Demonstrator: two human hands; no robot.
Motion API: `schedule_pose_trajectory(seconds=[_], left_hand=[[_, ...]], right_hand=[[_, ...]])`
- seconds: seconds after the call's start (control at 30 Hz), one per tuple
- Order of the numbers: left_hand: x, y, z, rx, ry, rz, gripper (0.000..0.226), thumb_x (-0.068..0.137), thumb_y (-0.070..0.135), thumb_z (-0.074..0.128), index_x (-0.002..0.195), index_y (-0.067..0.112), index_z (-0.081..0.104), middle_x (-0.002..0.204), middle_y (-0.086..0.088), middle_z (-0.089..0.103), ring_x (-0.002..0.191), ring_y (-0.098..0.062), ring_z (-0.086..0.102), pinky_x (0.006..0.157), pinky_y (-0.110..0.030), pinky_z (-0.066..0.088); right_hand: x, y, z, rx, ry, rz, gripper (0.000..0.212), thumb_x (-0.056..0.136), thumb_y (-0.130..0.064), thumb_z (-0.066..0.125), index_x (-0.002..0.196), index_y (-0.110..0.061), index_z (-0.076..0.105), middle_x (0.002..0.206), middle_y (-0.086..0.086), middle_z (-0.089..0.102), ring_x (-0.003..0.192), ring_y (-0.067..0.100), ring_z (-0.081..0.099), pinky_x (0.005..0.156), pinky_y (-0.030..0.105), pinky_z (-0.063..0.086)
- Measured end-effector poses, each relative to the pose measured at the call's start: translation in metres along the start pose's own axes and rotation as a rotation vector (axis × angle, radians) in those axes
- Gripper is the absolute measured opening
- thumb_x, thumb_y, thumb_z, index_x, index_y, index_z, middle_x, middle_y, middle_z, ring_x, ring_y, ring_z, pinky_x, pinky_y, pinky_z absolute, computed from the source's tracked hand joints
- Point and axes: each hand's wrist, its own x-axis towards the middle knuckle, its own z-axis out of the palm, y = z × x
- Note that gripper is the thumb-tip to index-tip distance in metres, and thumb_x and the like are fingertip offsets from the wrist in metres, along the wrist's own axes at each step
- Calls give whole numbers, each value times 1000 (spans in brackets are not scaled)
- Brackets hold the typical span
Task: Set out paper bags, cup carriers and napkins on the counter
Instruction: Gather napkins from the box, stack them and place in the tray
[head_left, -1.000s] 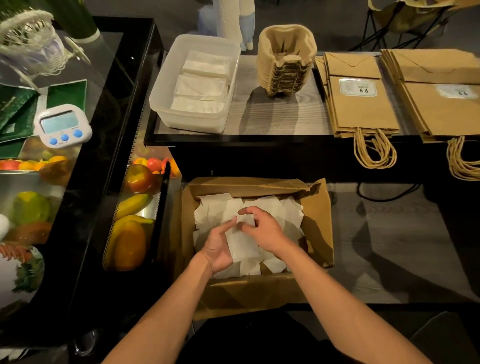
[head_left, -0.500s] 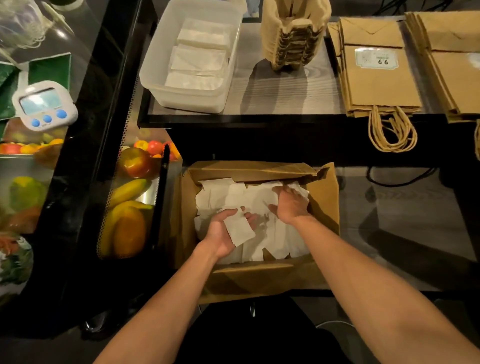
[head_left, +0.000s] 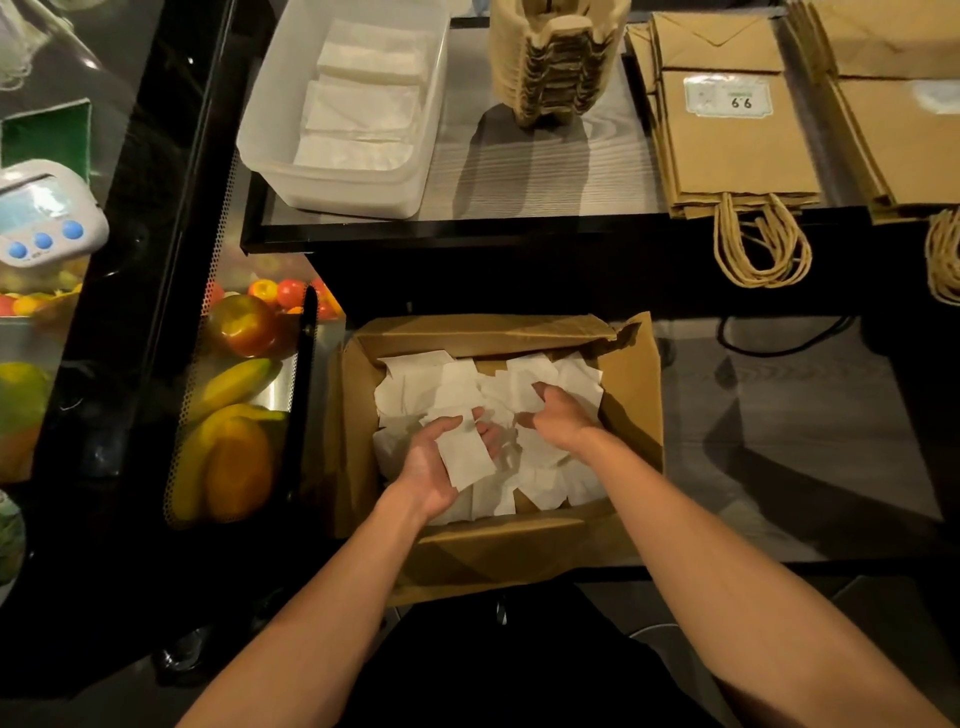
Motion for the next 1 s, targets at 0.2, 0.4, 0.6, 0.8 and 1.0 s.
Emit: schedule_pose_trajectory(seconds=[0.2, 0.4, 0.6, 0.8, 1.0], left_hand=[[1, 5, 3, 121, 52, 114, 27, 92, 30, 67, 110, 11, 68, 94, -12, 75, 89, -28, 73, 88, -42, 55], [-4, -1, 11, 90, -88, 127, 58, 94, 60, 58, 131, 15, 67, 128, -17, 69, 118, -36, 64, 114, -54, 42], [-15, 0, 15, 191, -146, 125, 53, 93, 46, 62, 134, 12, 65, 134, -16, 67, 124, -34, 63, 110, -50, 46], [-13, -2, 9, 229, -59, 138, 37, 99, 27, 62, 131, 9, 65, 127, -19, 70, 112, -35, 69, 102, -49, 49], [-3, 0, -5, 123, 13, 133, 38, 101, 28, 60, 134, 9, 62, 128, -20, 69, 125, -41, 61, 116, -56, 39]], right_hand=[[-20, 7, -7, 580, -35, -12, 73, 88, -33, 76, 152, -29, 41, 150, -7, 49, 132, 19, 49, 107, 42, 46], [-43, 2, -6, 880, -327, -122, 53, 92, -18, 72, 141, -21, 52, 134, 6, 65, 121, 28, 64, 98, 44, 56], [-45, -4, 11, 147, -54, -148, 79, 85, -38, 80, 151, -25, 40, 148, -11, 49, 136, 16, 47, 108, 39, 44], [-57, -11, 20, -33, 107, -204, 75, 88, -35, 77, 149, -21, 36, 149, 5, 50, 127, 26, 55, 84, 28, 50], [-58, -7, 16, 119, 139, -160, 50, 92, -30, 75, 135, -18, 52, 123, -6, 57, 115, 19, 59, 62, 16, 45]])
